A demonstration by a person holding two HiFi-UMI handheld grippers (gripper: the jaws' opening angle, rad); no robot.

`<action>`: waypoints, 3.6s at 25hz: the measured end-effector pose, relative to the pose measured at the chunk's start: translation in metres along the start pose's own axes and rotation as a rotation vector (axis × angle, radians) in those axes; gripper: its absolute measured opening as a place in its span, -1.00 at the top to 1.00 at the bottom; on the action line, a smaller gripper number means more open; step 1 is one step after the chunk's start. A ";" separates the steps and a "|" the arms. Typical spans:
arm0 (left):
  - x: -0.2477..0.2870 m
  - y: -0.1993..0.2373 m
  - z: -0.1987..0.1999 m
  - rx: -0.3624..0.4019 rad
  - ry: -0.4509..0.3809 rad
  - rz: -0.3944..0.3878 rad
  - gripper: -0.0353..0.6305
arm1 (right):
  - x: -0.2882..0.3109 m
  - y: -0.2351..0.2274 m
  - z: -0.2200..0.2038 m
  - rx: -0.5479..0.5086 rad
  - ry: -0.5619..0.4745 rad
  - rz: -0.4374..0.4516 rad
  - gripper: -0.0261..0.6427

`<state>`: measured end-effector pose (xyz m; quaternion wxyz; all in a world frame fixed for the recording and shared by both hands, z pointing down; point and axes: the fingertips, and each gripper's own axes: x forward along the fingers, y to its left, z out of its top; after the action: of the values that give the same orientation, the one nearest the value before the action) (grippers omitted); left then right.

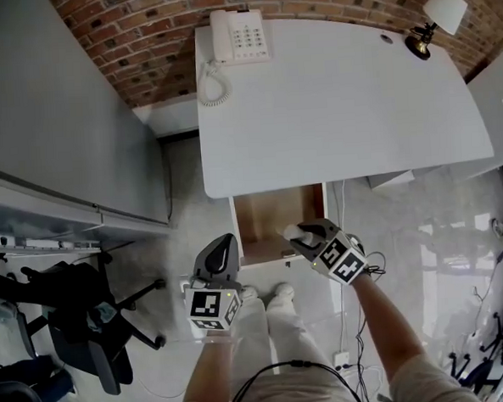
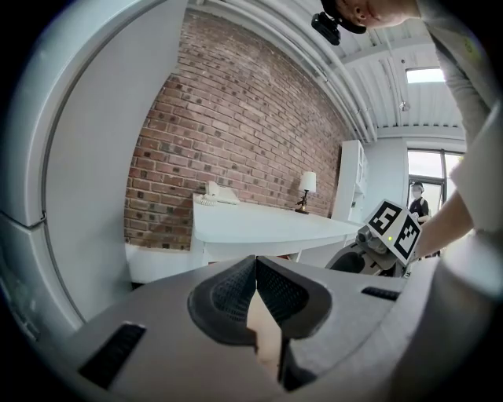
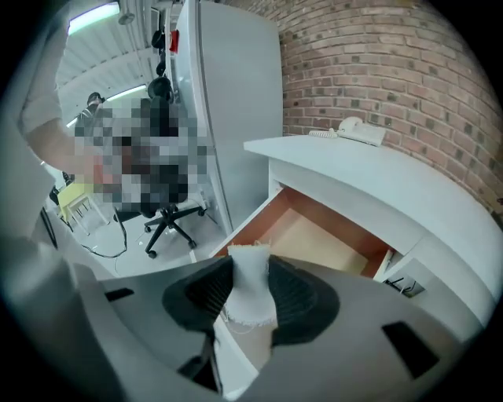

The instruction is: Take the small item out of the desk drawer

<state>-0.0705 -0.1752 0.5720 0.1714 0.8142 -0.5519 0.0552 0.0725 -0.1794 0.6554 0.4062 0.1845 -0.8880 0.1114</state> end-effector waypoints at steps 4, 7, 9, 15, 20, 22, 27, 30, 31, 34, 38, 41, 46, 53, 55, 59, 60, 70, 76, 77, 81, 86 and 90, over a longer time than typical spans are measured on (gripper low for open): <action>-0.009 -0.001 0.017 0.009 -0.012 -0.001 0.88 | -0.019 0.005 0.018 0.041 -0.065 -0.023 0.47; -0.015 -0.001 0.029 0.021 -0.020 -0.003 0.88 | -0.035 0.006 0.030 0.075 -0.116 -0.041 0.47; -0.017 -0.001 0.037 0.033 -0.023 -0.007 0.88 | -0.044 0.006 0.036 0.090 -0.141 -0.051 0.47; -0.024 0.000 0.058 0.056 -0.035 -0.020 0.88 | -0.070 0.006 0.052 0.123 -0.213 -0.100 0.47; -0.027 -0.007 0.073 0.051 -0.056 -0.030 0.88 | -0.094 0.000 0.066 0.168 -0.285 -0.144 0.47; -0.028 -0.011 0.080 0.053 -0.064 -0.036 0.88 | -0.104 -0.001 0.072 0.184 -0.317 -0.157 0.47; -0.031 -0.015 0.098 0.064 -0.086 -0.048 0.88 | -0.125 -0.002 0.086 0.208 -0.381 -0.198 0.47; -0.035 -0.014 0.107 0.069 -0.097 -0.051 0.88 | -0.135 -0.002 0.095 0.220 -0.422 -0.214 0.47; -0.037 -0.013 0.110 0.068 -0.101 -0.051 0.88 | -0.139 -0.001 0.099 0.220 -0.435 -0.218 0.47; -0.039 -0.011 0.117 0.061 -0.118 -0.047 0.88 | -0.149 -0.002 0.109 0.218 -0.475 -0.240 0.47; -0.046 -0.012 0.125 0.056 -0.132 -0.045 0.88 | -0.159 -0.001 0.117 0.227 -0.504 -0.266 0.47; -0.048 -0.012 0.133 0.057 -0.147 -0.046 0.88 | -0.166 -0.001 0.122 0.227 -0.521 -0.280 0.47; -0.055 -0.010 0.147 0.059 -0.172 -0.041 0.88 | -0.181 0.000 0.131 0.226 -0.549 -0.310 0.47; -0.064 -0.009 0.162 0.066 -0.195 -0.036 0.88 | -0.201 -0.002 0.143 0.228 -0.601 -0.350 0.47; -0.066 -0.009 0.166 0.077 -0.202 -0.039 0.88 | -0.205 -0.002 0.148 0.225 -0.619 -0.358 0.47; -0.072 -0.008 0.172 0.082 -0.216 -0.029 0.88 | -0.214 0.000 0.152 0.224 -0.644 -0.372 0.47; -0.073 -0.008 0.174 0.081 -0.220 -0.027 0.88 | -0.217 0.001 0.152 0.227 -0.655 -0.374 0.47; -0.086 -0.003 0.190 0.094 -0.254 -0.005 0.88 | -0.233 -0.002 0.160 0.238 -0.710 -0.420 0.47; -0.091 0.004 0.193 0.107 -0.260 0.021 0.88 | -0.239 -0.007 0.165 0.231 -0.730 -0.433 0.47; -0.092 0.003 0.194 0.108 -0.262 0.024 0.88 | -0.241 -0.008 0.166 0.231 -0.734 -0.435 0.47; -0.094 0.005 0.197 0.114 -0.266 0.034 0.88 | -0.246 -0.013 0.167 0.236 -0.746 -0.452 0.47; -0.097 0.011 0.196 0.113 -0.264 0.050 0.88 | -0.248 -0.018 0.167 0.241 -0.754 -0.466 0.47; -0.098 0.012 0.197 0.114 -0.266 0.058 0.88 | -0.249 -0.020 0.165 0.243 -0.756 -0.469 0.47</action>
<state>-0.1385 -0.1600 0.3633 0.0484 0.8066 -0.5889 -0.0172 0.1186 -0.1955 0.3603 0.0437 0.4542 -0.8887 0.0446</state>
